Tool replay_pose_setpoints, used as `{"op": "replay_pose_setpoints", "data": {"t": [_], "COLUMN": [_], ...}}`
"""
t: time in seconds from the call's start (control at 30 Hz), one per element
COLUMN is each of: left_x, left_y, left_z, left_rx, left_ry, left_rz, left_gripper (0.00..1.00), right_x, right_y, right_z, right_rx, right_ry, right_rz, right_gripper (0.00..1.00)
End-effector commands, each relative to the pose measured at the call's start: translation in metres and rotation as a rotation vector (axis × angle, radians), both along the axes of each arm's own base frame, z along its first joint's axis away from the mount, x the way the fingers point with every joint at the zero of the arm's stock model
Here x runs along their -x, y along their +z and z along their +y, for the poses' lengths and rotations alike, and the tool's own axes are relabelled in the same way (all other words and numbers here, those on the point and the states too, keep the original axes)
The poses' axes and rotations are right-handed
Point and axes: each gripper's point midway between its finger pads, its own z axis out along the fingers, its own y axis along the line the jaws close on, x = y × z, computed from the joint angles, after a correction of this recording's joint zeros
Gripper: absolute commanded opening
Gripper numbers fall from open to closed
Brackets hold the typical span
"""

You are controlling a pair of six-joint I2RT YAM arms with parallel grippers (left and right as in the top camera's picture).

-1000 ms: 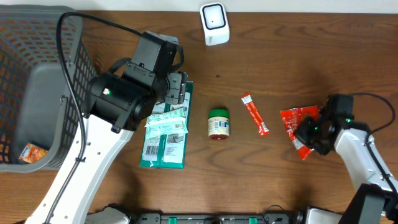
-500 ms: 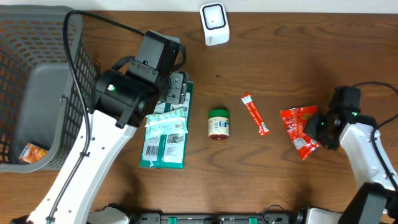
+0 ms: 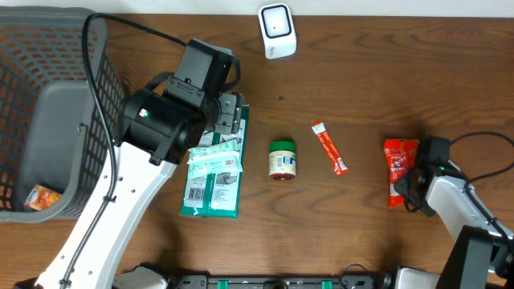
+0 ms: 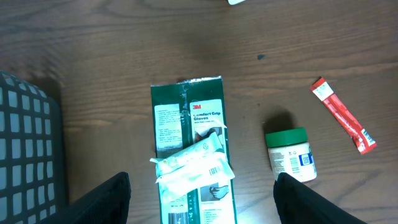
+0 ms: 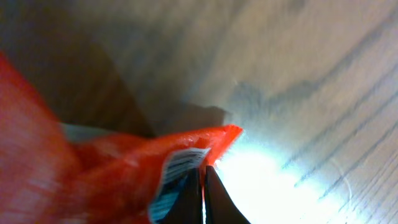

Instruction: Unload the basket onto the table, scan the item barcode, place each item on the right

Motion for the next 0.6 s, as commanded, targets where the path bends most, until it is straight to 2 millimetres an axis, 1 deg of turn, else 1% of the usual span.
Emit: {"op": "replay_pose_setpoints", "data": {"t": [0.0, 0.03, 0.17, 0.2, 0.27, 0.33, 0.43, 0.53, 0.57], "left_x": [-0.001, -0.001, -0.001, -0.001, -0.001, -0.001, -0.001, -0.001, -0.001], "left_y": [0.0, 0.0, 0.0, 0.0, 0.0, 0.0, 0.0, 0.0, 0.0], "left_z": [0.001, 0.001, 0.001, 0.001, 0.001, 0.001, 0.001, 0.001, 0.001], "left_rx": [0.002, 0.002, 0.002, 0.002, 0.002, 0.002, 0.002, 0.002, 0.002], "left_ry": [0.014, 0.014, 0.014, 0.014, 0.014, 0.014, 0.014, 0.014, 0.014], "left_rz": [0.003, 0.003, 0.002, 0.002, 0.002, 0.002, 0.002, 0.002, 0.002], "left_gripper": [0.73, 0.73, 0.74, 0.73, 0.73, 0.74, 0.74, 0.74, 0.74], "right_x": [0.005, 0.0, -0.026, -0.036, -0.054, -0.068, -0.072, -0.07, -0.072], "right_y": [-0.003, 0.003, 0.048, 0.063, 0.082, 0.094, 0.096, 0.088, 0.081], "right_z": [0.0, -0.001, -0.005, -0.001, 0.01, 0.022, 0.033, 0.036, 0.039], "right_rx": [-0.008, -0.003, 0.01, -0.016, -0.077, -0.122, -0.137, -0.113, -0.107], "right_ry": [-0.006, 0.019, 0.069, 0.078, 0.136, 0.215, 0.267, 0.287, 0.301], "right_rz": [0.015, 0.014, -0.038, -0.07, -0.134, -0.181, -0.183, -0.16, -0.164], "right_gripper": [0.01, 0.01, 0.01, 0.01, 0.01, 0.01, 0.01, 0.01, 0.01]}}
